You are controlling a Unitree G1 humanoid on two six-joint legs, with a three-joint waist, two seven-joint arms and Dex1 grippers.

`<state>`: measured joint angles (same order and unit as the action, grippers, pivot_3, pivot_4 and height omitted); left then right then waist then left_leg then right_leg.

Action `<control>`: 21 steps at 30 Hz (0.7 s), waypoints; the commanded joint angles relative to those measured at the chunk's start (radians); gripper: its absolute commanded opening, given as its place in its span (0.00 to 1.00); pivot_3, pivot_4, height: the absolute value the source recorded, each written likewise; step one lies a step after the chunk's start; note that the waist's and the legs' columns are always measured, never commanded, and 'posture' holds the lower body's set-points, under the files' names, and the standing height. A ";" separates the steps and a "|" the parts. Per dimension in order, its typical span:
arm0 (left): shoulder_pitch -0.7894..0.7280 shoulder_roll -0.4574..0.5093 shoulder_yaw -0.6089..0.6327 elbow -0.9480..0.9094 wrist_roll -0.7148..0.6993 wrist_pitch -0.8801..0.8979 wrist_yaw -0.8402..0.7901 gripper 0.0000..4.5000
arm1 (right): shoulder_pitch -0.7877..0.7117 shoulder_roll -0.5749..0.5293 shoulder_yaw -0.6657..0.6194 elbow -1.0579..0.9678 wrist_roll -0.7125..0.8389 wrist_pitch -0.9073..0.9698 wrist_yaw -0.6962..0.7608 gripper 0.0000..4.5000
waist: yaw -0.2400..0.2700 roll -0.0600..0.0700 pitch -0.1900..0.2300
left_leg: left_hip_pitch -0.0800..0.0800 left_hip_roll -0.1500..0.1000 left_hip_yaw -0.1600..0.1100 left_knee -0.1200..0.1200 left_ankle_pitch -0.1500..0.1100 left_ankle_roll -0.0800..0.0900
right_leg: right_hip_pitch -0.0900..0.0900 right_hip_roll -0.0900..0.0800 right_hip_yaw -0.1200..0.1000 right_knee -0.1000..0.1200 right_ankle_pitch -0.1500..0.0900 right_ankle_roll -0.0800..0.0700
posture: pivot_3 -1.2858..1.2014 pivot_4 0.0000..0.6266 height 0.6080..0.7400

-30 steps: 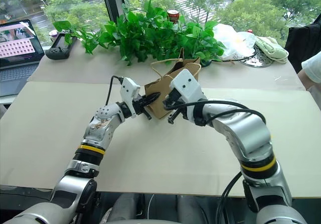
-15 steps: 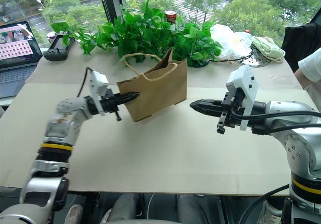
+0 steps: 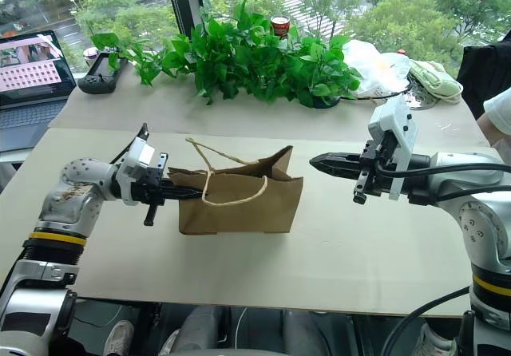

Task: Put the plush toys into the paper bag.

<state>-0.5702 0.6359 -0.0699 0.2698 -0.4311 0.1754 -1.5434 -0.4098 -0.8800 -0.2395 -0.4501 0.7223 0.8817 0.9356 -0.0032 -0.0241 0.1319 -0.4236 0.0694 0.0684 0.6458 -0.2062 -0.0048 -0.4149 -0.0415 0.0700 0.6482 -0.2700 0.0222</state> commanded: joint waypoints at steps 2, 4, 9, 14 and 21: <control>-0.082 -0.065 -0.035 0.082 0.040 -0.105 -0.027 0.00 | -0.028 -0.016 -0.022 -0.010 0.018 -0.015 -0.016 0.00 | 0.005 0.000 0.000 | 0.000 0.000 0.000 0.001 0.000 0.000 | 0.000 0.000 0.000 0.000 0.000 0.000 | 0.52 0.24 0.79; -0.099 -0.107 -0.058 0.122 0.058 -0.144 -0.038 0.00 | -0.030 -0.022 -0.027 -0.012 0.022 -0.008 -0.024 0.00 | 0.006 0.000 0.000 | 0.000 0.000 0.000 0.001 0.000 0.000 | 0.000 0.000 0.000 0.000 0.000 0.000 | 0.52 0.24 0.79; -0.111 -0.167 -0.085 0.191 0.097 -0.209 -0.036 0.00 | -0.024 -0.043 -0.033 -0.016 0.024 0.011 -0.053 0.00 | 0.004 0.000 0.000 | -0.001 -0.001 -0.001 0.000 0.000 0.001 | 0.000 0.000 0.000 0.000 0.000 0.000 | 0.52 0.24 0.79; -0.126 -0.181 -0.081 0.241 0.119 -0.238 -0.011 0.00 | -0.020 -0.048 -0.037 -0.026 0.040 0.016 -0.070 0.00 | 0.001 0.000 0.000 | 0.000 -0.001 -0.001 0.000 0.000 0.001 | 0.000 0.000 0.000 0.000 0.000 0.000 | 0.52 0.24 0.79; -0.135 -0.158 -0.077 0.227 0.128 -0.193 0.001 0.23 | -0.018 -0.055 -0.032 -0.021 0.046 0.009 -0.080 0.00 | 0.001 0.000 0.000 | 0.000 -0.001 -0.002 0.001 0.000 0.001 | 0.002 0.000 0.000 0.000 0.000 0.000 | 0.52 0.24 0.79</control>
<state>-0.6754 0.4638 -0.1603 0.5169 -0.3074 -0.0361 -1.5428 -0.4200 -0.9162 -0.2428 -0.4543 0.7596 0.8950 0.8620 -0.0021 -0.0241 0.1319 -0.4233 0.0687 0.0663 0.6469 -0.2063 -0.0040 -0.4128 -0.0414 0.0699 0.6483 -0.2700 0.0223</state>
